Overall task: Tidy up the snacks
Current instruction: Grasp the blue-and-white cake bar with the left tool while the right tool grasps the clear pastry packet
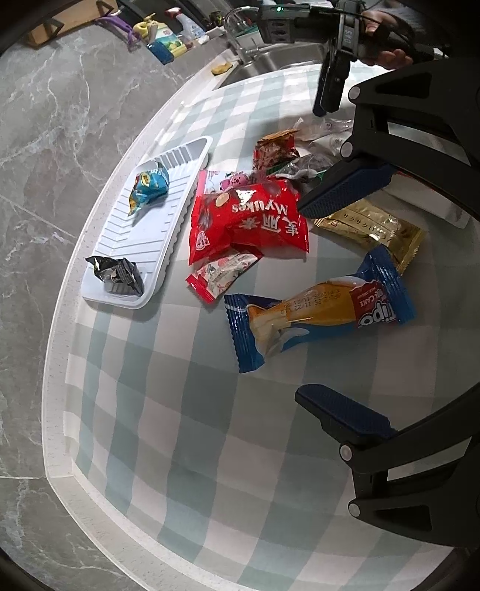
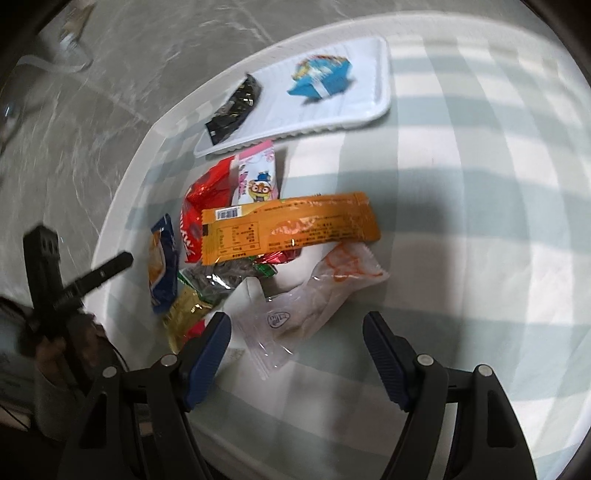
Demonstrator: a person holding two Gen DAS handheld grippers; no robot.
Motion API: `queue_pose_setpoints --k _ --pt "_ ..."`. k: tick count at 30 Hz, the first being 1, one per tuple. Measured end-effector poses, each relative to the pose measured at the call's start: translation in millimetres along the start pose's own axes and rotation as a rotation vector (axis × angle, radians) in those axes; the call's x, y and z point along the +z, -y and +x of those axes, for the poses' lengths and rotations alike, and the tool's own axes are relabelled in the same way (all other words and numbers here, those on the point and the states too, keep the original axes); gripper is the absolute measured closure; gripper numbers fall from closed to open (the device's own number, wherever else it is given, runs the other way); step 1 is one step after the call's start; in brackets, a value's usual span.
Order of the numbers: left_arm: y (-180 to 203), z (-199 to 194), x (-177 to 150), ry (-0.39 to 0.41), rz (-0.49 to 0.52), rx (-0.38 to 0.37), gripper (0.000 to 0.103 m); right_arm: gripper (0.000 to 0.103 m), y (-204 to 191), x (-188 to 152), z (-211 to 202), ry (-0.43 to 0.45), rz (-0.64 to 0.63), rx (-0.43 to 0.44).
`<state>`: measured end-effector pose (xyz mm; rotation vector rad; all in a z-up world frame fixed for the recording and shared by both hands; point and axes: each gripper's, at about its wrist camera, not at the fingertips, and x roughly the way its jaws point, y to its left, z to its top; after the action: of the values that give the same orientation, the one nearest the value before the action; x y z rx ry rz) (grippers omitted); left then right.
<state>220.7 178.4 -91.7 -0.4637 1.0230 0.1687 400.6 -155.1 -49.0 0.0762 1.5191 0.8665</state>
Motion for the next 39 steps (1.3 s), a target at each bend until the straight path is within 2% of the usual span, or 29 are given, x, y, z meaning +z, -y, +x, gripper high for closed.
queue_pose_setpoints --k 3,7,11,13,15,23,29,30,31,37,38,39 --pt "-1.8 6.3 2.2 -0.009 -0.009 -0.004 0.011 0.027 7.6 -0.5 8.4 -0.021 0.090 0.046" --pt "-2.0 16.8 5.9 -0.026 -0.011 -0.001 0.011 0.029 11.2 -0.3 16.4 -0.039 0.151 0.060" --pt "0.5 26.7 7.6 -0.043 -0.002 0.002 0.011 0.034 9.8 2.0 17.9 -0.042 0.170 0.050" --pt "2.0 32.1 8.0 -0.053 0.000 0.000 0.011 0.042 10.3 3.4 19.1 -0.051 0.179 0.049" --pt "2.0 36.8 8.4 -0.063 0.000 0.001 0.011 0.046 10.9 4.4 20.5 -0.055 0.186 0.047" --pt "0.3 60.9 5.4 -0.126 -0.028 -0.007 0.013 0.054 7.8 8.3 23.0 -0.062 0.190 0.006" --pt "6.8 67.7 4.7 -0.114 0.019 0.001 0.013 0.063 5.2 11.0 24.9 -0.064 0.176 -0.022" --pt "6.5 67.8 4.8 -0.110 0.021 0.003 0.015 0.069 5.2 11.3 24.8 -0.064 0.171 -0.029" --pt "6.6 68.0 5.0 -0.107 0.024 0.004 0.016 0.087 6.1 11.5 25.8 -0.069 0.171 -0.030" --pt "0.4 64.1 8.1 -0.082 0.023 0.023 0.056 0.088 12.4 12.5 28.9 -0.079 0.175 0.007" --pt "-1.8 64.5 9.0 -0.084 0.014 0.017 0.069 0.088 13.7 12.8 28.8 -0.079 0.178 0.019" --pt "-4.7 64.0 9.5 -0.086 0.006 0.010 0.071 0.088 15.8 12.6 28.3 -0.080 0.183 0.027"
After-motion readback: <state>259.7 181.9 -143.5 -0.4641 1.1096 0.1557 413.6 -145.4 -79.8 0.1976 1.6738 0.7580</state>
